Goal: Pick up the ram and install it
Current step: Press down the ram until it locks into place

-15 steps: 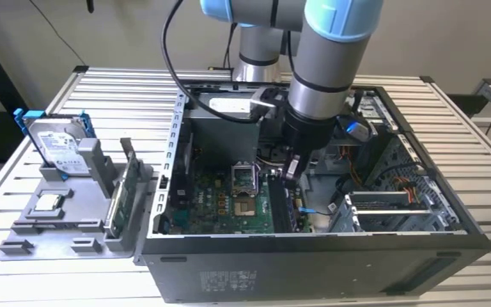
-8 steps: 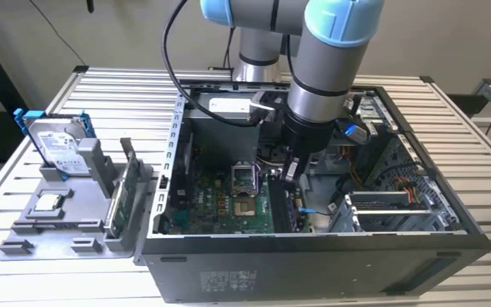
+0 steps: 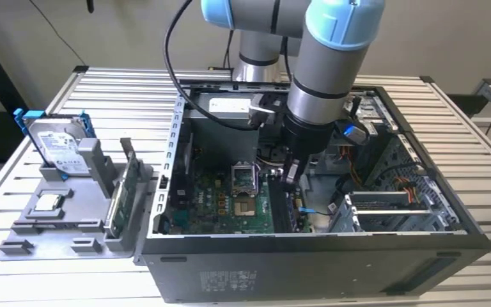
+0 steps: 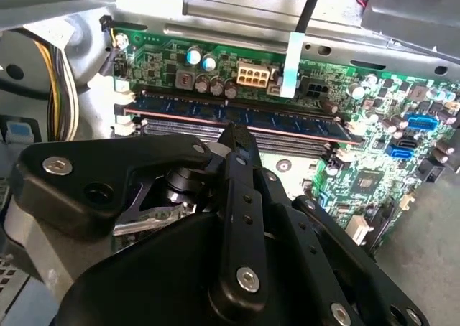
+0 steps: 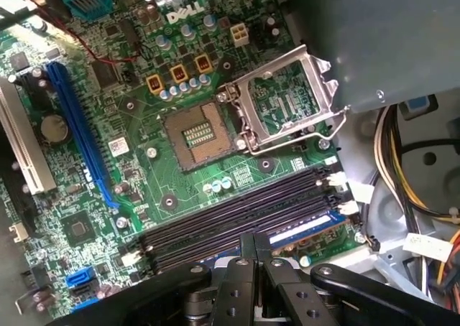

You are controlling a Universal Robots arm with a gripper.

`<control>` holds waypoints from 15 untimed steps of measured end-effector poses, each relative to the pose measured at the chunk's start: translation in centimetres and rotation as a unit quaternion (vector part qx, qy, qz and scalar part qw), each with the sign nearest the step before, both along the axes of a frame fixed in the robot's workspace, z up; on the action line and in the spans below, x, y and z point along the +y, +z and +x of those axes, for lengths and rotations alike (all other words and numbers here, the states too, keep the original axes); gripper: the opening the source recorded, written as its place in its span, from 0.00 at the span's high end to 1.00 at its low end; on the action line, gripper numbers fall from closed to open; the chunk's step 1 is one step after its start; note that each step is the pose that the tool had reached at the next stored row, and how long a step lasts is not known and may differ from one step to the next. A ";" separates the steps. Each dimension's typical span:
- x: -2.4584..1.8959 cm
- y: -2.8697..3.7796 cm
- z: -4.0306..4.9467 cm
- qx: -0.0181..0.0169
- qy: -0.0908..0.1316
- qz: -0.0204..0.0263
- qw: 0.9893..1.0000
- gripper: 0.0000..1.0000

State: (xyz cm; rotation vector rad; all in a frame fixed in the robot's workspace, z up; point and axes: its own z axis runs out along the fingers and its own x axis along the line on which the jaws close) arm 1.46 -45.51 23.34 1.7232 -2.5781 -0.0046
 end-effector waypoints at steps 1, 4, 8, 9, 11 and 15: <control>0.00 -0.01 -0.01 0.001 0.006 0.000 1.000 0.89; 0.00 -0.01 0.00 0.001 0.025 0.000 1.000 0.89; 0.00 0.11 0.03 0.001 0.045 0.001 0.999 0.89; 0.00 0.19 0.04 0.001 0.050 0.002 0.999 0.89; 0.00 0.31 0.04 0.001 0.062 0.004 0.998 0.89; 0.00 0.34 0.05 0.001 0.086 0.007 0.996 0.89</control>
